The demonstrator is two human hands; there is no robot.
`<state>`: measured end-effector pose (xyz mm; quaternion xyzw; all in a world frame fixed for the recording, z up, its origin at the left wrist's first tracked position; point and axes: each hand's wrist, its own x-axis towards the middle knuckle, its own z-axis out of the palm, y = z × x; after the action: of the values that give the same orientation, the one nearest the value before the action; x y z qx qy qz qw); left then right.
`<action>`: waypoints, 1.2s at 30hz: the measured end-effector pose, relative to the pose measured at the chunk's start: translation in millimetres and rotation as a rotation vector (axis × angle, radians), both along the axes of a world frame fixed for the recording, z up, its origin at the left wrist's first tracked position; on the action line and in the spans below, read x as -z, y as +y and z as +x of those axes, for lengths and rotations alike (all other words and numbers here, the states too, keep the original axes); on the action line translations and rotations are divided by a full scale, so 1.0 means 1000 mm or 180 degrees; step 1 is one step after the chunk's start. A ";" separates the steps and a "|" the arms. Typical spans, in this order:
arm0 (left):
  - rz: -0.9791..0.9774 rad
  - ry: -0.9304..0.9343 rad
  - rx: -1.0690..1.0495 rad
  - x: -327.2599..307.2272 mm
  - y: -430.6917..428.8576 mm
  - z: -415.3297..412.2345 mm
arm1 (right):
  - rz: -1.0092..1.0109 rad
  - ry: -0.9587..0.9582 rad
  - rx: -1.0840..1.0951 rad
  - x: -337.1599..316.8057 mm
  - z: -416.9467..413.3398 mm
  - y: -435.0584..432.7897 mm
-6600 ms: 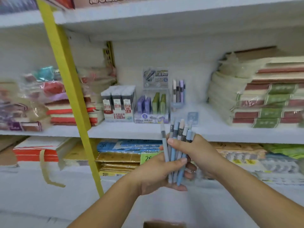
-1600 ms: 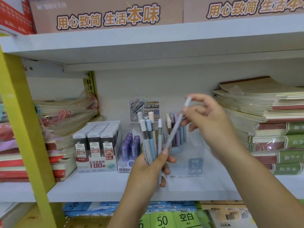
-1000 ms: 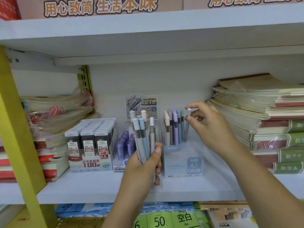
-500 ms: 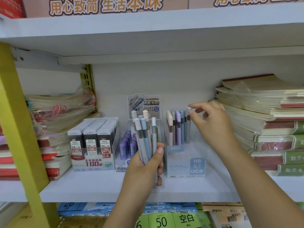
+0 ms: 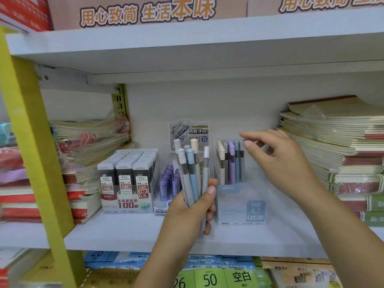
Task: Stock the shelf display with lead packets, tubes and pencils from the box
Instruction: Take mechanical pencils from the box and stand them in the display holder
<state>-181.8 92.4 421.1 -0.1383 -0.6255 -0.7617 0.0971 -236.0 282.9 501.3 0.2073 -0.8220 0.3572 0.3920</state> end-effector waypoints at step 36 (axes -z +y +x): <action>-0.0110 -0.0120 -0.0040 0.003 -0.003 -0.003 | -0.0353 0.0189 -0.0234 0.014 -0.014 0.010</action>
<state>-185.2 89.1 418.4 -0.1216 -0.6412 -0.7526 0.0876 -249.5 292.4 487.4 0.2258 -0.7808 0.4101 0.4137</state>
